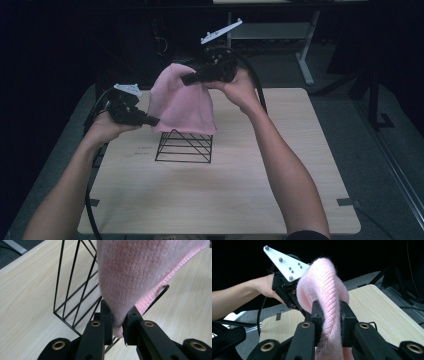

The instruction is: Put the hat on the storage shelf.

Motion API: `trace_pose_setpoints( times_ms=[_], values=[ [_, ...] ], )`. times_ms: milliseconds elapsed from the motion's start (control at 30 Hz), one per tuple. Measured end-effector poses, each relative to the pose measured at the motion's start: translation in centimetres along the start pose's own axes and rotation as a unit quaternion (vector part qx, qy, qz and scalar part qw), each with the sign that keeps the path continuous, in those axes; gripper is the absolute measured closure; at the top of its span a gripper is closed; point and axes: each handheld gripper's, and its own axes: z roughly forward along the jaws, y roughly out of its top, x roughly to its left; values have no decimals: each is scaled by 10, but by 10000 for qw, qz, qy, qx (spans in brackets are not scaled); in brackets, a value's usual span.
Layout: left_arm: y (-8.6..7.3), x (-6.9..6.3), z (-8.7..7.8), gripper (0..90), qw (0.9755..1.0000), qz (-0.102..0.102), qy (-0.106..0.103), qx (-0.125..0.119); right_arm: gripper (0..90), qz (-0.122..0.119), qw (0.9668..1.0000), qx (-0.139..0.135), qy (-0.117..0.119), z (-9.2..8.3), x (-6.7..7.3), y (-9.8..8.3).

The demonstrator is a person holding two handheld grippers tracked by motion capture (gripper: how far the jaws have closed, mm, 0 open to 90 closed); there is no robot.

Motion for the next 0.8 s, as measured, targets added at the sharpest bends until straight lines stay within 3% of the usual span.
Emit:
trace_pose_setpoints(
  times_ms=[200,433,800],
  values=[
    [-5,-1,3,807,10000,-25,-8,75,773,-23,9999,18,122,5,3,-4],
    [-12,-2,3,807,9997,98,22,205,769,-69,9996,66,251,10,10,-9],
    [-30,-2,5,807,9996,1,54,273,764,-95,9989,203,417,23,13,-22]
  ],
)
